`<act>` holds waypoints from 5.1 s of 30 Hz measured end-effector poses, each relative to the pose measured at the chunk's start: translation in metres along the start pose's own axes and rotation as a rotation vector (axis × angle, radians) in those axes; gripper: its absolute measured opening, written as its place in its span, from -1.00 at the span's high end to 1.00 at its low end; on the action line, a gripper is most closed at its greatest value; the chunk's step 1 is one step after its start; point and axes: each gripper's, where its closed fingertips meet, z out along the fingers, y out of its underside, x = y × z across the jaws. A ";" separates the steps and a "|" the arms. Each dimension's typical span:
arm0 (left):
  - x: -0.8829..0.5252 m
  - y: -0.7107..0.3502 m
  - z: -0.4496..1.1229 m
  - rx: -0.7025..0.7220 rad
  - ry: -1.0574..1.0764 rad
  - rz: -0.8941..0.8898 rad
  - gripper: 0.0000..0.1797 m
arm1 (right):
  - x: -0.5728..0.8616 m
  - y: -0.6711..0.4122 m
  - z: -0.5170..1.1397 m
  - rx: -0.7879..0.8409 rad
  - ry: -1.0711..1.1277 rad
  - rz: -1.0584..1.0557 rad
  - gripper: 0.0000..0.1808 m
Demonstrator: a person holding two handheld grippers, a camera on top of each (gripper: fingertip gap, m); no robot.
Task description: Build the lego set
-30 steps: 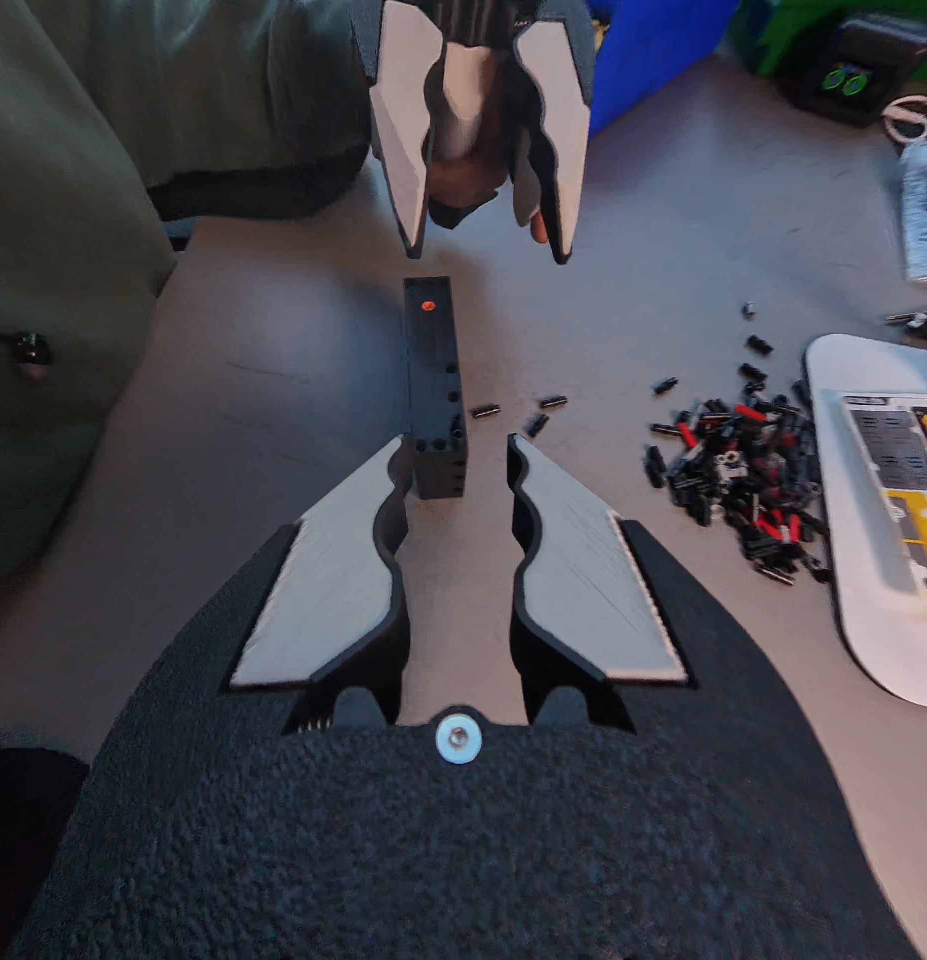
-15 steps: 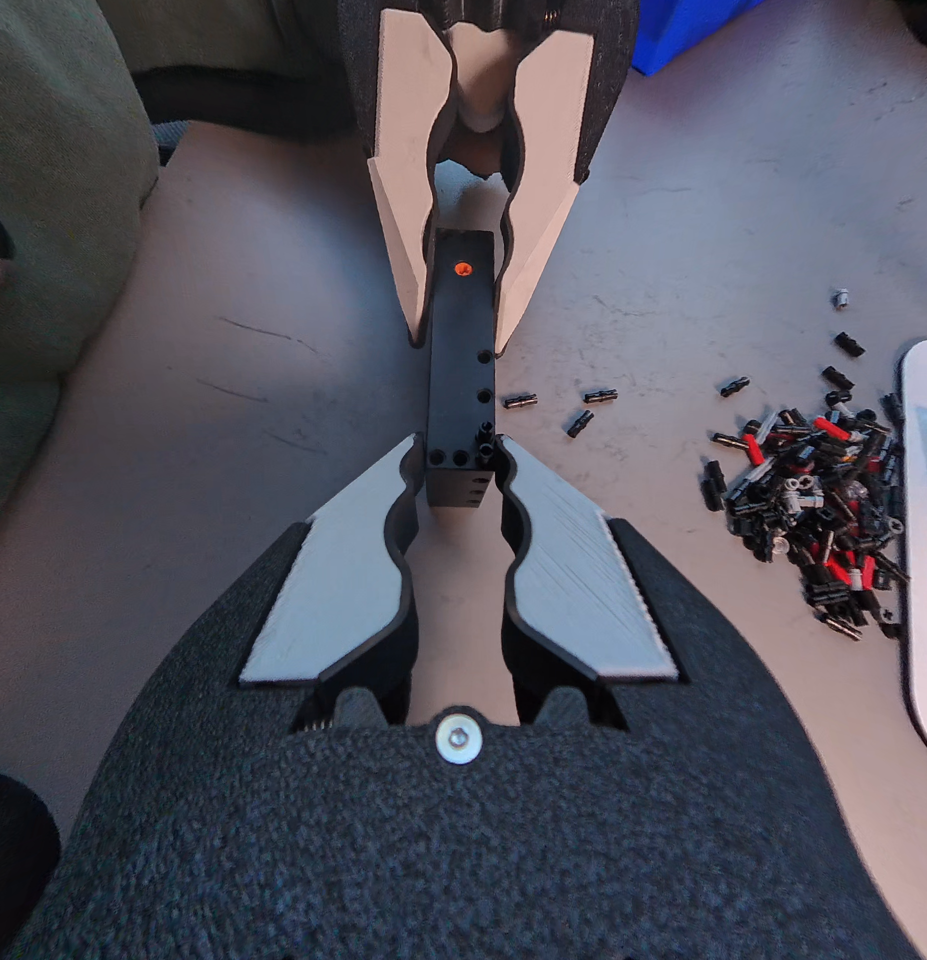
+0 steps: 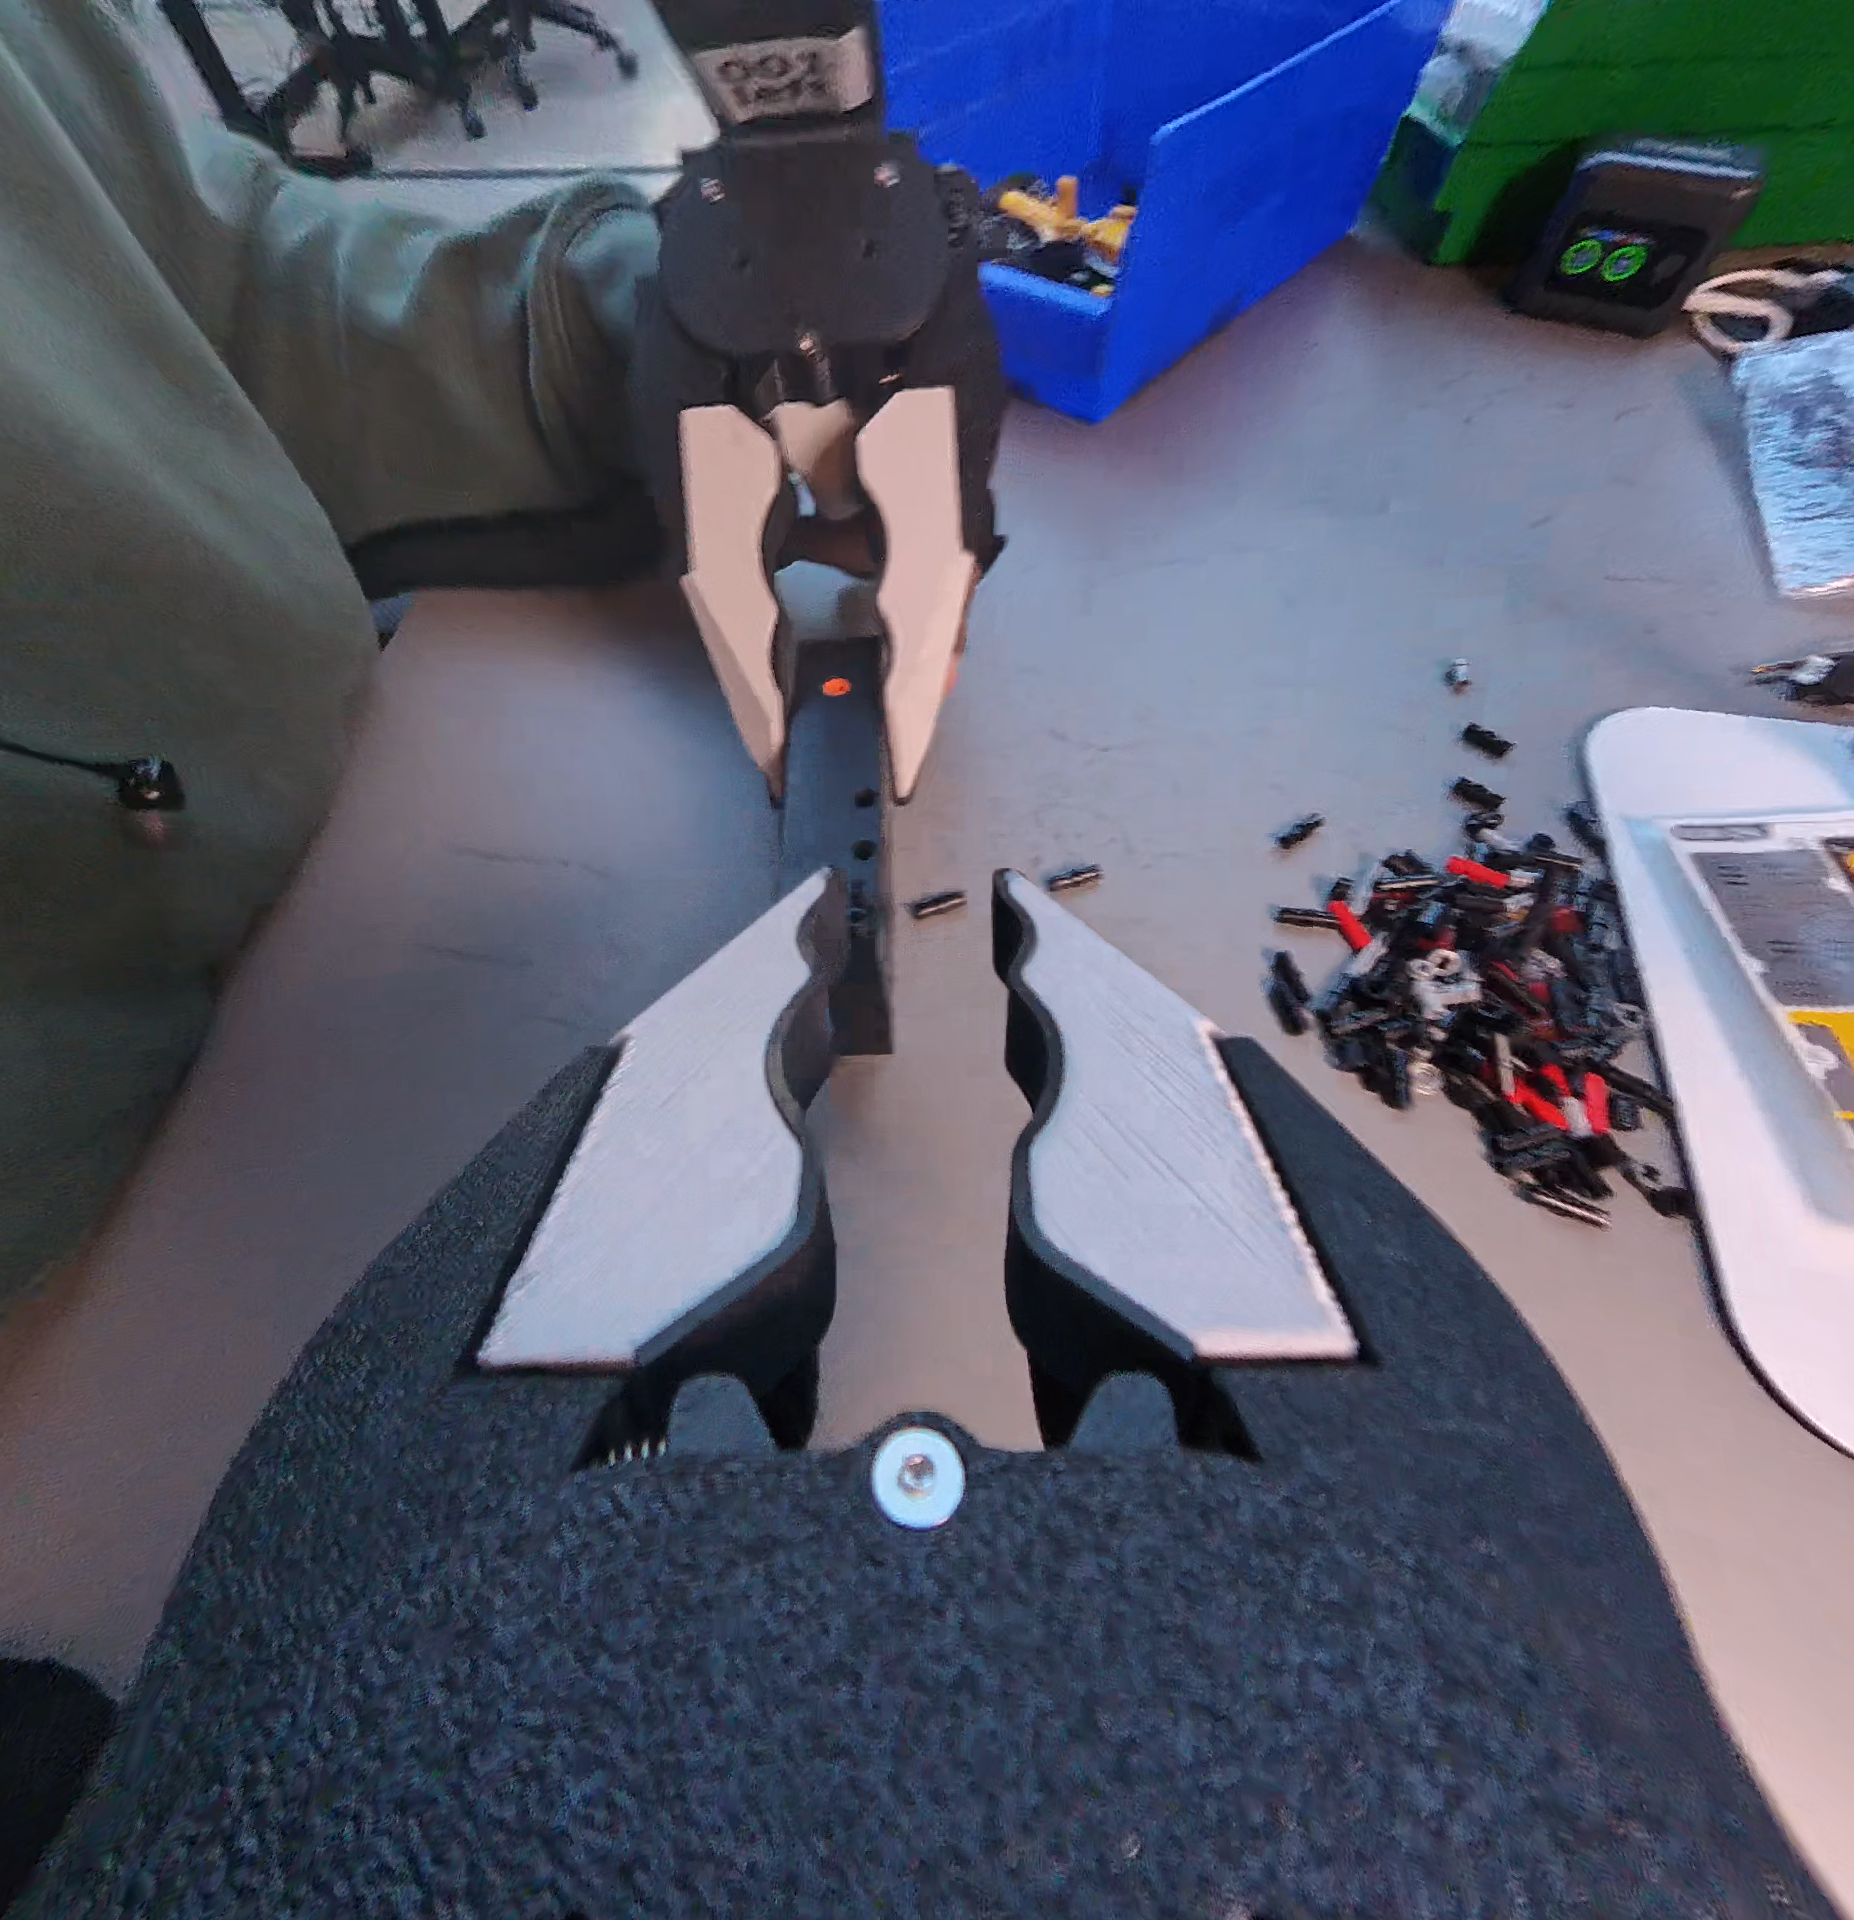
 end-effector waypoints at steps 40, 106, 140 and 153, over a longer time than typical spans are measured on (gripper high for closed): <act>-0.019 -0.093 -0.047 0.566 0.057 -0.348 0.96 | -0.005 -0.066 0.014 0.009 0.230 -0.388 0.97; 0.005 -0.134 -0.072 0.940 0.433 -0.521 0.96 | -0.035 -0.108 -0.007 0.388 0.277 -0.436 0.93; -0.006 -0.036 -0.026 0.174 0.014 -0.165 0.26 | 0.006 -0.033 -0.046 0.152 0.346 -0.095 0.96; -0.003 -0.010 0.015 -0.017 -0.083 -0.062 0.70 | 0.007 -0.016 -0.034 0.072 0.333 -0.049 0.96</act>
